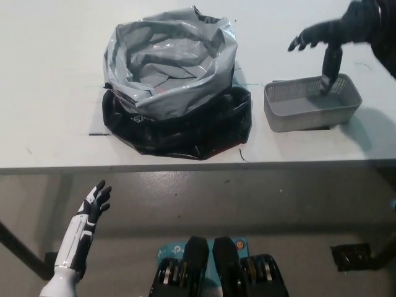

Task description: Use the right hand to pick up a small rectangular container and put it into a plastic bag and lift the bag

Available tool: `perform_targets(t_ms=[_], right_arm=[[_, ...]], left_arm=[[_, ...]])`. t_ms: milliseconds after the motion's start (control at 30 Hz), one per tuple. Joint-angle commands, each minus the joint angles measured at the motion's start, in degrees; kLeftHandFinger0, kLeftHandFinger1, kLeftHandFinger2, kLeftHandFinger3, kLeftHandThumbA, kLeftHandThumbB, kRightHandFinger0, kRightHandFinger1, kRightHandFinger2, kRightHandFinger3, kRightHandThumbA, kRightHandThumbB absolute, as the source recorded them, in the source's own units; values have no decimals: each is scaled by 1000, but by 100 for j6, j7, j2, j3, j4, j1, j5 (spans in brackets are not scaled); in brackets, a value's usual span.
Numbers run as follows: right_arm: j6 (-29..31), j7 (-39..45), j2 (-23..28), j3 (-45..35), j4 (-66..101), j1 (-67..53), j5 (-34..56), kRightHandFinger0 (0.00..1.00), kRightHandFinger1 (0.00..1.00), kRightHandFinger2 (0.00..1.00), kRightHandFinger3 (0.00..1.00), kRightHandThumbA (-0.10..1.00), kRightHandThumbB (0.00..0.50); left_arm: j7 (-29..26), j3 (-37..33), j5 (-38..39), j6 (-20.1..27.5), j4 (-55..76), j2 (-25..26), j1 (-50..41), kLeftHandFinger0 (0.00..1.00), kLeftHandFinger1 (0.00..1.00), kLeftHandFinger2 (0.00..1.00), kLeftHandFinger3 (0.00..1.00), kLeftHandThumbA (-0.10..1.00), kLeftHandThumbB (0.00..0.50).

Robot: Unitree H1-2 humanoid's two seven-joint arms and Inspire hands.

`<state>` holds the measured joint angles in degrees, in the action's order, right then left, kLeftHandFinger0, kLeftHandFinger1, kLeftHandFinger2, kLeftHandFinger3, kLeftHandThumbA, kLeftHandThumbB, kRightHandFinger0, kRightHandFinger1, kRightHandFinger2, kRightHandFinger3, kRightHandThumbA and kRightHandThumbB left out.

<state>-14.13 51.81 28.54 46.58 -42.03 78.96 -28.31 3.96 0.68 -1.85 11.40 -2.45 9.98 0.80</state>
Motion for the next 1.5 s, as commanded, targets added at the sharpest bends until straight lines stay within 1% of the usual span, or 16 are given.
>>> perform_targets(t_ms=[0, 100, 167, 300, 433, 533, 633, 733, 900, 933, 1033, 1167, 1200, 1333, 1400, 1467], right_arm=[[-71, 346, 35, -69, -119, 427, -317, 1000, 1000, 1000, 1000, 970, 500], [-27, 326, 27, -132, -142, 413, -351, 1000, 1000, 1000, 1000, 969, 500], [81, 276, 35, -150, -179, 394, -383, 1000, 1000, 1000, 1000, 972, 500], [96, 277, 22, -222, -187, 319, -372, 1000, 1000, 1000, 1000, 961, 500], [-4, 291, 2, -264, -95, 208, -420, 1000, 1000, 1000, 1000, 939, 500], [107, 303, -50, -200, -216, 184, -496, 1000, 1000, 1000, 1000, 963, 500], [173, 199, -159, -218, -426, 148, -536, 1000, 1000, 1000, 1000, 935, 500], [187, 46, -284, -312, -724, 124, -518, 1000, 1000, 1000, 1000, 883, 500], [492, -229, -482, -292, -1228, 187, -633, 1000, 1000, 1000, 1000, 899, 500], [671, -358, -560, -282, -1457, 194, -650, 1000, 1000, 1000, 1000, 901, 500], [838, -578, -654, -260, -1670, 172, -717, 1000, 1000, 1000, 1000, 932, 500], [996, -1033, -860, -312, -2108, 150, -765, 1000, 1000, 1000, 1000, 934, 500], [970, -1145, -918, -349, -2211, 143, -754, 1000, 1000, 1000, 1000, 903, 500], [984, -1469, -1063, -451, -2458, 102, -730, 1000, 1000, 1000, 1000, 849, 500], [1005, -1692, -1136, -552, -2588, 44, -679, 1000, 1000, 1000, 1000, 815, 500], [1025, -1802, -1201, -602, -2715, 30, -673, 1000, 1000, 1000, 1000, 809, 500]], left_arm=[[74, -18, -55, 263, 138, 122, 64, 1000, 1000, 1000, 1000, 1000, 258], [63, -15, -104, 316, 96, 124, 98, 1000, 1000, 1000, 1000, 1000, 242], [80, -19, -78, 306, 95, 119, 104, 1000, 1000, 1000, 1000, 1000, 255], [65, -20, -155, 254, 140, 130, 84, 1000, 1000, 1000, 1000, 1000, 262], [75, -13, -136, 228, 168, 118, 79, 1000, 1000, 1000, 1000, 1000, 247], [77, -11, -131, 291, 122, 112, 92, 1000, 1000, 1000, 1000, 1000, 247], [76, -1, -125, 323, 98, 112, 72, 1000, 1000, 1000, 1000, 1000, 248], [64, -2, -138, 262, 148, 89, 46, 1000, 1000, 1000, 1000, 1000, 255], [65, 7, -136, 313, 122, 97, 61, 1000, 1000, 1000, 1000, 1000, 262], [61, 6, -142, 336, 112, 94, 67, 1000, 1000, 1000, 1000, 1000, 268], [69, -4, -162, 347, 110, 106, 69, 1000, 1000, 1000, 1000, 1000, 257], [89, 3, -135, 380, 87, 126, 84, 1000, 1000, 1000, 1000, 1000, 253], [92, 7, -119, 395, 76, 125, 87, 1000, 1000, 1000, 1000, 1000, 254], [99, -1, -122, 363, 103, 122, 119, 1000, 1000, 1000, 1000, 1000, 264], [111, -11, -138, 390, 105, 138, 124, 1000, 1000, 1000, 1000, 1000, 258], [112, -9, -144, 370, 131, 144, 126, 1000, 1000, 1000, 1000, 1000, 257]])
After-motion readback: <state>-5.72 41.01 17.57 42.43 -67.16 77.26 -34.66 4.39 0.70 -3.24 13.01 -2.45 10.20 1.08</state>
